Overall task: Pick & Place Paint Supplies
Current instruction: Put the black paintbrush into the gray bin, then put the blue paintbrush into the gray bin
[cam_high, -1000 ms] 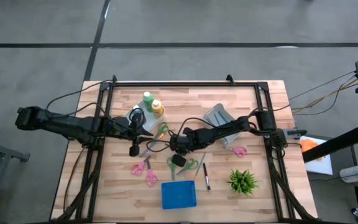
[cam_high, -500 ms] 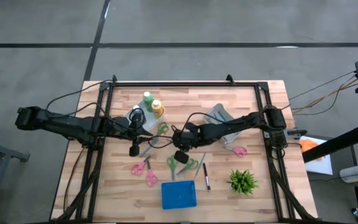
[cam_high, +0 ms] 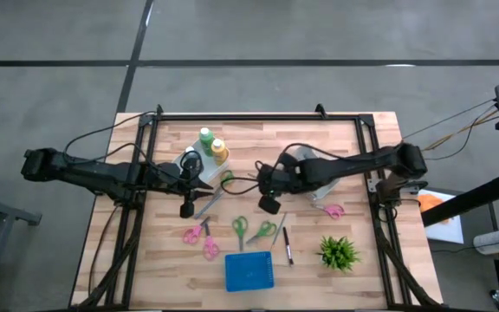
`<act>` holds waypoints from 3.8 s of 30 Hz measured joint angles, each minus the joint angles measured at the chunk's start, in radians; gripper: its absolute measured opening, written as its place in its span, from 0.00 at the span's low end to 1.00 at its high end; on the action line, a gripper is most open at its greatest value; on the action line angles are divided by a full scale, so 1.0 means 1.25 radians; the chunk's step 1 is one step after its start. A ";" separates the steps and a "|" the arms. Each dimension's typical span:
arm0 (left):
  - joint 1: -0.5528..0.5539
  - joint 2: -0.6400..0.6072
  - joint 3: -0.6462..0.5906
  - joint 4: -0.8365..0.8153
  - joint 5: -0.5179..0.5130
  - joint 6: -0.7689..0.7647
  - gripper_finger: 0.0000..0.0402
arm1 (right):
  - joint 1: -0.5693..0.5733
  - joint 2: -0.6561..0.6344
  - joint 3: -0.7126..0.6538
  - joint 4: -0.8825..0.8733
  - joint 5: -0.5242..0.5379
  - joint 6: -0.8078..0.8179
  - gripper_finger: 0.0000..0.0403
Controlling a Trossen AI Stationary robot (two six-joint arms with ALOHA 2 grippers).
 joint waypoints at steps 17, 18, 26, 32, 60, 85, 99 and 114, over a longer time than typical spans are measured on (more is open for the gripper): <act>0.000 0.000 0.000 -0.003 0.000 0.000 0.20 | -0.018 -0.172 -0.123 -0.226 0.119 0.155 0.05; 0.000 0.000 0.000 -0.003 0.000 0.000 0.20 | -0.024 -0.182 -0.144 -0.224 0.118 0.160 0.05; 0.000 0.000 0.000 -0.003 0.000 0.000 0.20 | -0.081 -0.263 -0.322 -0.159 0.075 0.205 0.05; 0.000 0.000 0.000 -0.003 0.000 0.000 0.20 | -0.120 -0.310 -0.447 -0.015 0.034 0.193 0.05; 0.000 0.000 0.000 -0.003 0.000 0.000 0.20 | -0.149 -0.318 -0.596 0.192 -0.031 0.206 0.07; 0.000 0.000 0.000 -0.003 0.000 0.000 0.21 | -0.148 -0.329 -0.497 0.162 -0.055 0.036 0.21; 0.000 0.000 0.000 -0.003 0.000 0.000 0.21 | -0.088 -0.330 -0.297 0.068 -0.240 -0.561 0.21; 0.000 0.000 0.000 -0.003 0.000 0.000 0.20 | 0.011 -0.255 -0.427 0.237 -0.282 -0.799 0.21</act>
